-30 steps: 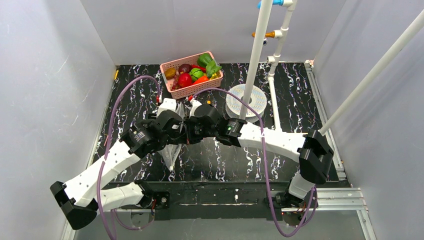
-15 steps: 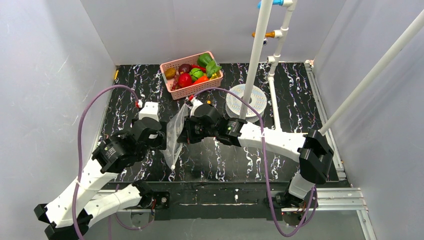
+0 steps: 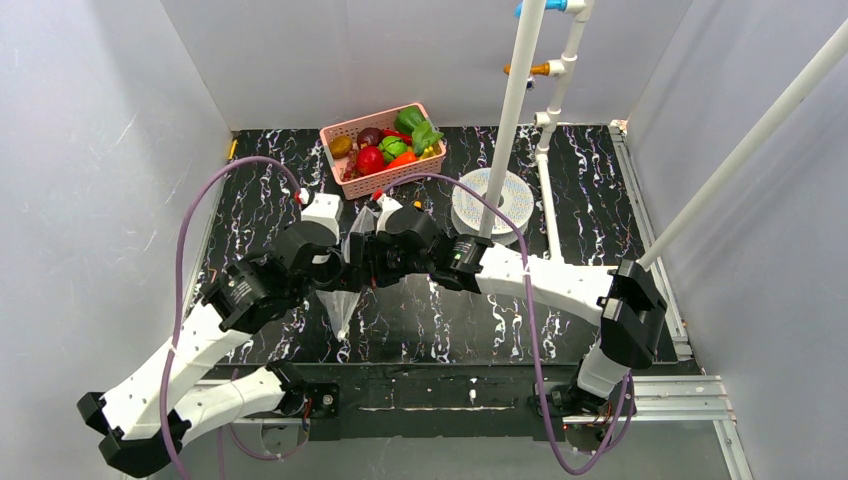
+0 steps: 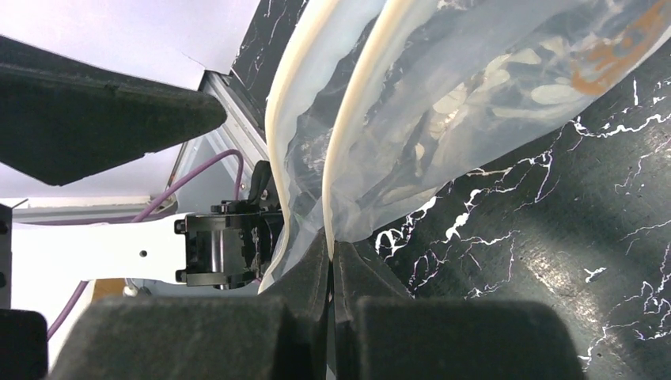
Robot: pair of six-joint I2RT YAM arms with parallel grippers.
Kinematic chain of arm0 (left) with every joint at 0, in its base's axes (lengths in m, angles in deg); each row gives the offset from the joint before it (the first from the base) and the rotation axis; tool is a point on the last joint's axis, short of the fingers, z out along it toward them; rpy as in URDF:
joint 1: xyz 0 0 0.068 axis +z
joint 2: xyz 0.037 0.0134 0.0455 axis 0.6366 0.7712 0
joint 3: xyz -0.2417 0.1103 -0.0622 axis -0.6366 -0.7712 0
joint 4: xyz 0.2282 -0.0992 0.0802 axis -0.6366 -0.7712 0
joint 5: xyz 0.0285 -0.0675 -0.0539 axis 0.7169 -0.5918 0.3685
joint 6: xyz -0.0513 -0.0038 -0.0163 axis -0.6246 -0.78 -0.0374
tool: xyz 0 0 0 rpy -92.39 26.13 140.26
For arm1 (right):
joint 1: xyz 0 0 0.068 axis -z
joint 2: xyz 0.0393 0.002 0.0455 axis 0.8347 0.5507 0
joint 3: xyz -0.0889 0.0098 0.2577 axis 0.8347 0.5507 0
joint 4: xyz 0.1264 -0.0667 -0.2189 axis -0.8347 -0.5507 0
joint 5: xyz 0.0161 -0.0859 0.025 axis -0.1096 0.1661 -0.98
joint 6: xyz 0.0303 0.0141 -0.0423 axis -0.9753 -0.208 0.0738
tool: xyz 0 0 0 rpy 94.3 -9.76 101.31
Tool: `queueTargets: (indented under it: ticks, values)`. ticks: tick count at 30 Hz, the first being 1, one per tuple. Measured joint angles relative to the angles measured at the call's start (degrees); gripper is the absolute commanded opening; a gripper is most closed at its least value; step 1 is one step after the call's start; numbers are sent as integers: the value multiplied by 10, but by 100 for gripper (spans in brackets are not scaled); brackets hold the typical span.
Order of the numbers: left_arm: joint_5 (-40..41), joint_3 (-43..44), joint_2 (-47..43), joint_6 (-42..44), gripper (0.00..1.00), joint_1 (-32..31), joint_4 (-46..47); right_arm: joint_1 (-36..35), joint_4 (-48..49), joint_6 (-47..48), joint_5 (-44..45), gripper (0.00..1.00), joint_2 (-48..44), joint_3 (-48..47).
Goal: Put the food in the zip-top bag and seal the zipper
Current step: Open the zipper of the food storage bag.
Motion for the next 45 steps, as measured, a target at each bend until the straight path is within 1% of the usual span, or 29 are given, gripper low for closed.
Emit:
queueTargets:
  ticks: [2,5,9,14,18,19,22,23,28,30,34,39,40,42,45]
  values:
    - [3,-3,10,0,74,0,11,0,-2,0,0,1,0,-2]
    - [13,-8,27,2,63,0,17,3,-13,0,4,1,0,-3]
    - [19,-16,39,0,57,-3,16,8,-20,-1,8,1,1,-2]
    - [37,-48,11,0,54,-3,15,6,-13,-3,2,1,1,-2]
    - [52,-54,3,0,54,-2,17,2,-2,-4,-7,1,1,-3]
    - [56,-54,5,0,54,-2,16,2,0,-5,-9,1,1,-3]
    - [74,-54,17,-2,63,-2,16,2,3,-5,-12,1,1,-3]
    - [80,-54,22,-2,65,-2,16,2,2,-5,-13,1,1,-3]
    - [95,-51,40,-6,65,0,16,2,-1,-5,-13,1,1,-3]
    - [98,-46,48,-6,63,0,16,2,-3,-5,-13,1,1,-3]
    - [104,-32,69,-5,56,0,16,2,-4,-5,-11,1,1,-3]
    - [107,-23,79,-1,37,0,18,2,-2,-7,-10,1,0,-3]
    - [106,-23,77,0,34,0,17,2,-2,-7,-8,1,0,-3]
    - [105,-23,73,2,25,0,16,2,-1,-7,-5,1,0,-3]
    - [100,-23,59,7,15,0,13,2,-1,-6,0,1,-2,-3]
